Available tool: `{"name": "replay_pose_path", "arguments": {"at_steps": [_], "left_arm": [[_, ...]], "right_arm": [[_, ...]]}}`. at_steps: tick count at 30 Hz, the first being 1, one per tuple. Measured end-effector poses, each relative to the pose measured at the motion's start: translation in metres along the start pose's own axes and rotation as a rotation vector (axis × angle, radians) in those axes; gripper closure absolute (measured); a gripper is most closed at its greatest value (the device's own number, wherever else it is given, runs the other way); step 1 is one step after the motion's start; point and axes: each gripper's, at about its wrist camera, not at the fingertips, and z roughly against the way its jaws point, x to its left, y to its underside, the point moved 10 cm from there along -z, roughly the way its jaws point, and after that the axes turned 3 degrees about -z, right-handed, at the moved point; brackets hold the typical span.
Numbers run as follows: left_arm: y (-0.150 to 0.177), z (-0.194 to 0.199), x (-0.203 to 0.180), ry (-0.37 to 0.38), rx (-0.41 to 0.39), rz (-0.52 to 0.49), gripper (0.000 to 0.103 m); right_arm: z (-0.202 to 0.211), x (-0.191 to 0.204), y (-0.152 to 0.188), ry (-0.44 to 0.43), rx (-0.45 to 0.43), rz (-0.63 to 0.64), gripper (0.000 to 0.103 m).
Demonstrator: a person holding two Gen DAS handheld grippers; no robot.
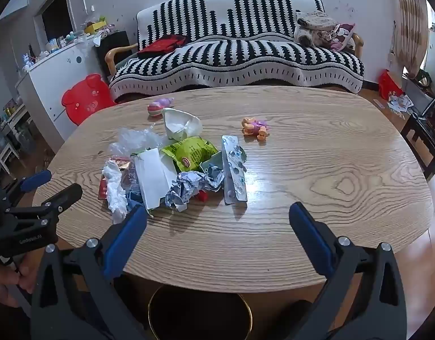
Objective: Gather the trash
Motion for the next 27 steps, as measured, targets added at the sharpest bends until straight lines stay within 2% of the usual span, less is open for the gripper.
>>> {"name": "replay_pose_path", "arguments": {"at_steps": [22, 27], "left_arm": [[-0.0031, 0.0051, -0.0060, -0.011, -0.004, -0.005, 0.006], [0.0008, 0.0016, 0.0028, -0.005, -0.007, -0.004, 0.006]], "right_arm": [[-0.0030, 0.0024, 0.0036, -0.005, 0.014, -0.006, 0.006], [-0.0039, 0.0037, 0.0038, -0.005, 0.016, -0.003, 0.006]]}}
